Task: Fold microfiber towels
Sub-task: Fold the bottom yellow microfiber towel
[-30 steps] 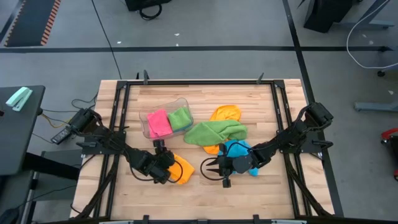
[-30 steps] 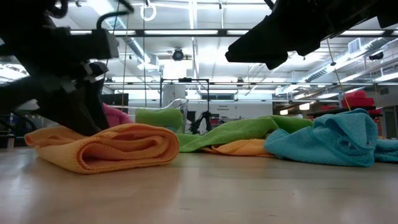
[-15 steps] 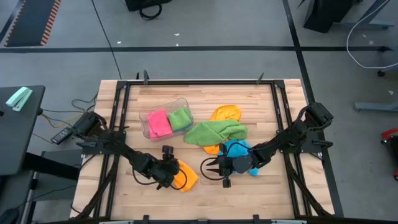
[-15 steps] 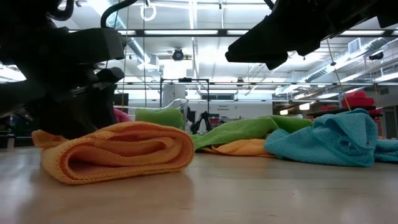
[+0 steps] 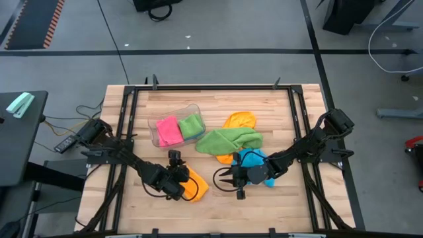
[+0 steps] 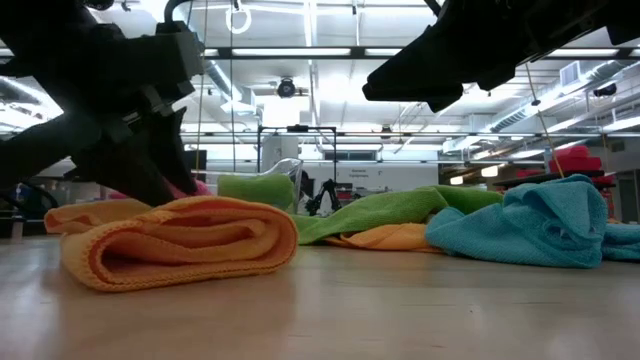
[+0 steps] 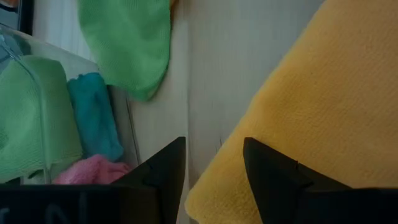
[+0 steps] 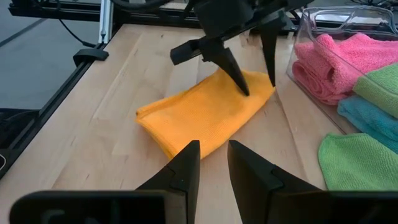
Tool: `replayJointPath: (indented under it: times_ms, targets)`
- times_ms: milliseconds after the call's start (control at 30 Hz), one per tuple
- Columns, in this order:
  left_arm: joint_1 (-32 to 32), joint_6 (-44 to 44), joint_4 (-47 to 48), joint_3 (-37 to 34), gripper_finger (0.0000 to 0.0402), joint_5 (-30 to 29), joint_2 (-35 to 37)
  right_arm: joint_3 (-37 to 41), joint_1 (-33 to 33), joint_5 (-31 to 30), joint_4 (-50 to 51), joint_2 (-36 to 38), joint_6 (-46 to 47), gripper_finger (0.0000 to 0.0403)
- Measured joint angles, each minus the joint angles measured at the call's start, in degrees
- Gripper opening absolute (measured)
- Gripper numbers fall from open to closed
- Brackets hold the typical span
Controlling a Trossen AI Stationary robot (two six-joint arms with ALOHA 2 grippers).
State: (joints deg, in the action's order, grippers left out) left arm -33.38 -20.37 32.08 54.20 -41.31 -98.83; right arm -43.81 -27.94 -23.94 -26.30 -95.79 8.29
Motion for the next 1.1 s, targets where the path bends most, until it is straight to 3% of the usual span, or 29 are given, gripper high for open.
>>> replayJointPath:
  times_ms: [233, 733, 1100]
  targets:
    - [-1.56, 0.22, -1.72, 0.02, 0.0172, 0.62, 0.0, 0.0, 0.0, 0.0, -0.82, 0.0, -0.04, 0.0092]
    - [-4.75, 9.47, -11.35, 0.02, 0.0172, 0.6, 0.07, 0.0, 0.45, 0.0, -1.17, 0.0, -0.1, 0.0092]
    - [-4.73, 8.86, -11.27, 0.02, 0.0172, 0.61, 0.07, 0.0, 2.1, 0.0, 4.05, -0.3, 11.92, 0.0092]
